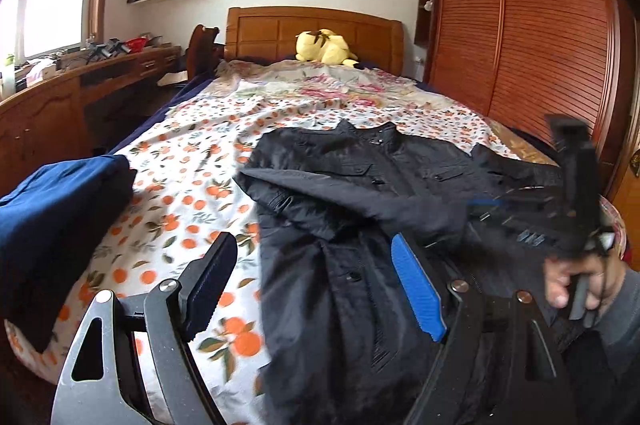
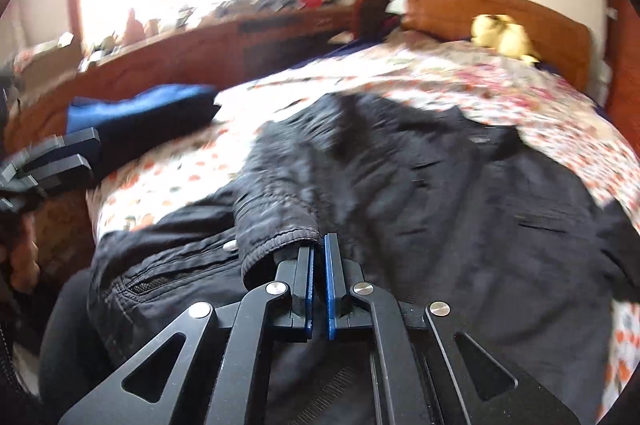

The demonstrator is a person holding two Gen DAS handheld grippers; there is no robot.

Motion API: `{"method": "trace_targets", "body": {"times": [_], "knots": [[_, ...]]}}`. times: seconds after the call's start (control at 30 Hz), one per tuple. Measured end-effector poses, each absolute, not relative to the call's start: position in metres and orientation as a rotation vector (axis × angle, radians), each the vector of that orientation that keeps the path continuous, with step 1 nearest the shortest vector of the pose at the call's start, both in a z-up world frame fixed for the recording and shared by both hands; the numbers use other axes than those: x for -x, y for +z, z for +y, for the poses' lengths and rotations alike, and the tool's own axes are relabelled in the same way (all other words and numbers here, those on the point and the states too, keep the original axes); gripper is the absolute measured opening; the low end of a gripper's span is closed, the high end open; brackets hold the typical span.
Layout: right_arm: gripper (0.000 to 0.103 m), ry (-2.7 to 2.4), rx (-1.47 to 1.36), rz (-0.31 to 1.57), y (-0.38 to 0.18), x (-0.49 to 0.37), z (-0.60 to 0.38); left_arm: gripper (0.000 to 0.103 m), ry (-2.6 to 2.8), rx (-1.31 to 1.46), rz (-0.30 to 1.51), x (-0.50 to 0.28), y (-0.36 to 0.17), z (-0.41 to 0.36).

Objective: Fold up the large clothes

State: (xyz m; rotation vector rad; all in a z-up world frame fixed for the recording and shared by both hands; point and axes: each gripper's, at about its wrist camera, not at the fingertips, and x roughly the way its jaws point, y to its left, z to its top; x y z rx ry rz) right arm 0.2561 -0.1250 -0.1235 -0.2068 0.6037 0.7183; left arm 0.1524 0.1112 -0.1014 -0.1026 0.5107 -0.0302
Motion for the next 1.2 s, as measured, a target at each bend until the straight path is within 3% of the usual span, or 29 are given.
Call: {"method": "trace_targets", "body": {"times": [0.37,0.7,0.83,0.97,1.2], "knots": [[0.004,0.523,0.092,0.541,-0.107,-0.228,-0.235,0.08,-0.102,0.077,0.499,-0.191,-0.105,0.075],[0.005,0.317,0.11,0.66,-0.139,-0.218,-0.254,0.08,-0.146,0.053,0.536,-0.23,-0.114,0.05],[0.015,0.289,0.141,0.65,-0.135,-0.222,-0.255,0.08,-0.158,0.043,0.544,-0.244,-0.117,0.038],[0.048,0.282,0.169,0.623,-0.13,-0.218,-0.26,0.08,-0.172,0.043,0.554,-0.257,-0.126,0.026],[0.049,0.32,0.202,0.652,-0.146,-0.233,-0.253,0.08,-0.164,0.024,0.535,-0.263,-0.143,0.017]]}}
